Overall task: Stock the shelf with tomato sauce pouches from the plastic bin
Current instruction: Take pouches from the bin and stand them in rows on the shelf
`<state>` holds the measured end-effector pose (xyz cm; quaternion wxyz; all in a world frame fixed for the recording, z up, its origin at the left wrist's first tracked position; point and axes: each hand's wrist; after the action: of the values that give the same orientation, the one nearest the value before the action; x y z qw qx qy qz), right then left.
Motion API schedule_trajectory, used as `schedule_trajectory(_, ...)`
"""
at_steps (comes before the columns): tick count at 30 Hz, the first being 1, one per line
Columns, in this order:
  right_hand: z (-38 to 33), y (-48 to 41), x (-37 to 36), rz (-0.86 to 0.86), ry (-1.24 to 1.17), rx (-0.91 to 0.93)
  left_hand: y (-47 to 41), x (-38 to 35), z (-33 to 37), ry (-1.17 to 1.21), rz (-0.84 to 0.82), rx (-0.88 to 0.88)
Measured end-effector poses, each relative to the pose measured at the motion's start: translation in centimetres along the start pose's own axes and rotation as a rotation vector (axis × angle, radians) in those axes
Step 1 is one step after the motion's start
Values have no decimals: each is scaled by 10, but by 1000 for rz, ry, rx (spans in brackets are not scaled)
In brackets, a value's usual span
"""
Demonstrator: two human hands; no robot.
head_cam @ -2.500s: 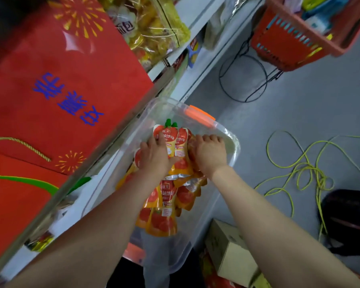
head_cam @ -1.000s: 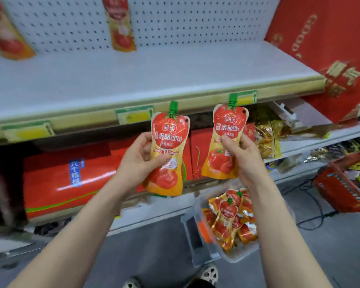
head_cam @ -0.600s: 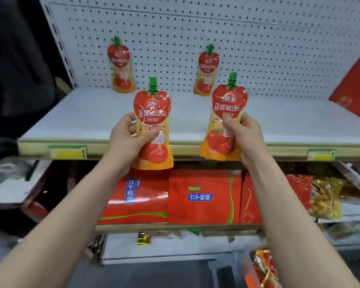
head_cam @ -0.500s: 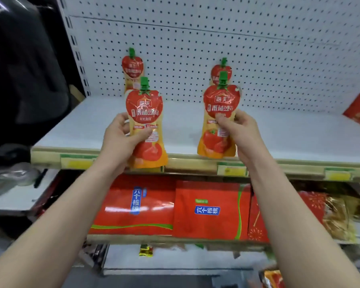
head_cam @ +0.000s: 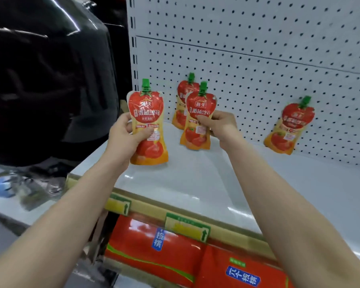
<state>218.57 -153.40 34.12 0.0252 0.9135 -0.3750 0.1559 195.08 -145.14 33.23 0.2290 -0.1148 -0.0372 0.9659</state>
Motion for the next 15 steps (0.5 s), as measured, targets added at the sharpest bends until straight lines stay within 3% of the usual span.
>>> schedule_trajectory(15, 8, -71, -61, 124, 22, -4, -77, 10, -11, -10, -112, 47)
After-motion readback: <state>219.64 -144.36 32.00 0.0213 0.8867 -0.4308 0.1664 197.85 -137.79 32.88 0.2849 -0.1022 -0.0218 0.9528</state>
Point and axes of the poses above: each hand's wrist, its own y-axis away from the middle knuckle, its own x-axis out of the back of the hand, z = x × y, and after that the axes turned 8 degrees about y, right-handed
